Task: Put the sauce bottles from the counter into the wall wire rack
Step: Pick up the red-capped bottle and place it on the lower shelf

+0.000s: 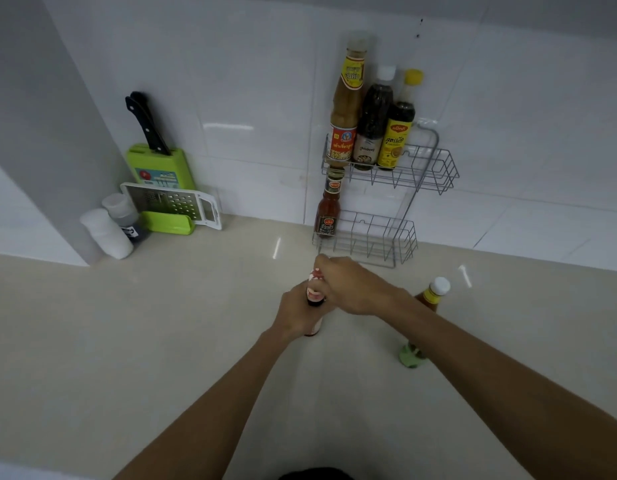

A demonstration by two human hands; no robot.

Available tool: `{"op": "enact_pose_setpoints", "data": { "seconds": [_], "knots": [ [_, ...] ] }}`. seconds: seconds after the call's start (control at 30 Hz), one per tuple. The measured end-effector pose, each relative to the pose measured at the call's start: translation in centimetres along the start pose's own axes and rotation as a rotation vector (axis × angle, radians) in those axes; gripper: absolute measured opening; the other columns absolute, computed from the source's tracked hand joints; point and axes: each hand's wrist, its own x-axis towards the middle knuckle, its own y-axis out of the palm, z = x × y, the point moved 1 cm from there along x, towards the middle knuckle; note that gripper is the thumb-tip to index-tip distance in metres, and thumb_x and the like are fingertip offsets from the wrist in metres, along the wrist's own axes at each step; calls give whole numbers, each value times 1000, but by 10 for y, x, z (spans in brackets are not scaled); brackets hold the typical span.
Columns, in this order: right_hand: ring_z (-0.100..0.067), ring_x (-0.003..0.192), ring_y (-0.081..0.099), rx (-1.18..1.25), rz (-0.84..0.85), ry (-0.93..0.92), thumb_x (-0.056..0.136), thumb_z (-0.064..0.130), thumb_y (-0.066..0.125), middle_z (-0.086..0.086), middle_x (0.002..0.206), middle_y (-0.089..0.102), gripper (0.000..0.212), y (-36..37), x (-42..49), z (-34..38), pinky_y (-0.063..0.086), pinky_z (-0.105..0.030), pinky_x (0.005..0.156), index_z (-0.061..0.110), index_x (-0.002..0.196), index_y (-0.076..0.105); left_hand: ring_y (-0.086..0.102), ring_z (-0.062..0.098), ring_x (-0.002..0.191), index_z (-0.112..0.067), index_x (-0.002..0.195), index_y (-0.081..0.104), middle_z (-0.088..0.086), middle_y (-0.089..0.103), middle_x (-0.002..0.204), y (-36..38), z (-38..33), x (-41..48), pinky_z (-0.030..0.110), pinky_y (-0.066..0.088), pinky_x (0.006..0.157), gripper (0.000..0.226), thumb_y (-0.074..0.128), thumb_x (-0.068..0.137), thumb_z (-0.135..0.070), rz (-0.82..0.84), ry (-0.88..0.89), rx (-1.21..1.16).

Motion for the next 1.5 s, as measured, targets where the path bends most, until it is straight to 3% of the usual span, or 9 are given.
{"op": "enact_pose_setpoints", "data": {
  "seconds": [0.33, 0.57, 0.7, 0.87, 1.0, 1.13, 1.23, 1.4, 1.5],
  "knots": [
    [-20, 49, 47, -379, -396, -299, 92, 57, 23, 1, 57, 53, 53, -56, -22, -8, 33, -29, 51, 17, 68, 48, 64, 13, 54, -15, 51, 63, 4, 68, 54, -18, -63, -12, 31, 56, 69, 26, 68, 75, -23, 252, 104, -30],
    [-22, 48, 47, -85, -506, 41, 98, 46, 35, 2, 46, 41, 54, -40, -27, -9, 33, -29, 53, 18, 54, 49, 69, 21, 58, -14, 61, 64, 2, 69, 57, -11, -69, -16, 35, 59, 63, 20, 61, 73, -29, -116, 117, 152],
    [-14, 46, 39, -163, -350, 13, 100, 52, 32, 0, 49, 39, 61, -42, -37, -7, 37, -31, 53, 17, 50, 42, 61, 25, 50, -10, 52, 58, 7, 64, 51, -21, -70, -25, 30, 54, 61, 23, 65, 74, -13, 321, 57, 46],
    [-13, 39, 30, -282, -573, -390, 96, 45, 35, 6, 43, 39, 55, -58, -51, 4, 21, -26, 43, 14, 52, 47, 54, 30, 51, -6, 54, 50, 15, 52, 53, -38, -94, -43, 37, 52, 63, 32, 61, 82, 3, 819, 94, -189],
    [-16, 37, 25, -338, -673, -359, 89, 27, 40, 8, 43, 29, 38, -71, -58, 10, 19, -25, 44, 20, 52, 33, 59, 24, 51, -9, 50, 56, 13, 62, 53, -39, -109, -52, 30, 53, 62, 29, 66, 77, -9, 483, 163, 8],
    [-12, 41, 25, -338, -538, -98, 81, 39, 17, 5, 46, 30, 34, -68, -54, 7, 15, -26, 48, 22, 55, 29, 60, 14, 59, -20, 61, 58, -2, 65, 61, -22, -108, -52, 31, 53, 61, 18, 63, 77, -28, -37, 151, 216],
    [-14, 51, 37, -280, -480, 88, 88, 43, 19, 3, 55, 40, 41, -58, -48, -1, 23, -27, 51, 21, 56, 31, 47, 18, 71, -21, 77, 58, -2, 60, 76, -8, -102, -51, 29, 41, 64, 12, 60, 83, -31, -189, 131, 364],
    [-19, 54, 48, -262, -448, -80, 97, 56, 26, 0, 54, 52, 58, -58, -51, -4, 38, -30, 53, 17, 72, 62, 64, 19, 53, -10, 54, 58, 5, 66, 52, -24, -100, -45, 32, 56, 64, 23, 65, 74, -21, 258, 94, 137],
    [-15, 43, 40, -321, -551, -186, 94, 53, 26, 4, 45, 43, 54, -64, -57, 4, 36, -29, 47, 23, 55, 49, 60, 20, 52, -6, 52, 57, 13, 65, 52, -35, -108, -49, 36, 56, 68, 28, 66, 75, -17, 441, 156, 95]
  ]
}}
